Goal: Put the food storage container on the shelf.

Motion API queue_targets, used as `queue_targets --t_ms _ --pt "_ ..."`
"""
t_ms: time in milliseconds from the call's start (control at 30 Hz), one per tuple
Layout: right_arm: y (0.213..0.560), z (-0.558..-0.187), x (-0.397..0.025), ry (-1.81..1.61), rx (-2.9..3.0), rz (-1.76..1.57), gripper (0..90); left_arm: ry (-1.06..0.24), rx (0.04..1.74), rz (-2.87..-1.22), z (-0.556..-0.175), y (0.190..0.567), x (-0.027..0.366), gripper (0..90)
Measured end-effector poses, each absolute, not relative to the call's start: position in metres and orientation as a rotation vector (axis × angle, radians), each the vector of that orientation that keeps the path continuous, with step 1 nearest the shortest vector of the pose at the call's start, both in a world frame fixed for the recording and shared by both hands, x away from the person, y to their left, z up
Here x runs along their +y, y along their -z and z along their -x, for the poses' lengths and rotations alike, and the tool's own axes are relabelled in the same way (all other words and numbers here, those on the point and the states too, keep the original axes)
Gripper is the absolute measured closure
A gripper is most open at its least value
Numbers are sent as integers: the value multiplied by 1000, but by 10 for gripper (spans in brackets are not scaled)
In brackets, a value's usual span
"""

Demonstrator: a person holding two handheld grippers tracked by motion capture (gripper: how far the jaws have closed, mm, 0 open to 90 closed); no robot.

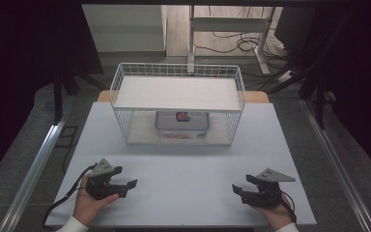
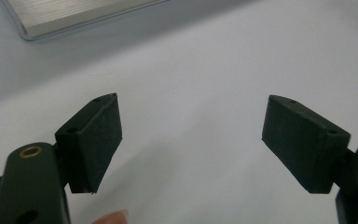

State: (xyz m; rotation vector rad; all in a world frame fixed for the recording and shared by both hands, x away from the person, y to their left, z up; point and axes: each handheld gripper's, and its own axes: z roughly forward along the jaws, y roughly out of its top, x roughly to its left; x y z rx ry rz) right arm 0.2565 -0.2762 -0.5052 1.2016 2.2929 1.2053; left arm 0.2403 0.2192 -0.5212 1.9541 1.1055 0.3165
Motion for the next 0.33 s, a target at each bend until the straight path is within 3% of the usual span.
queue_targets --t_ms 333 --pt "506 -256 -281 -1176 2254 -1224 244 -310 1110 -1948 -243 522 219 196"
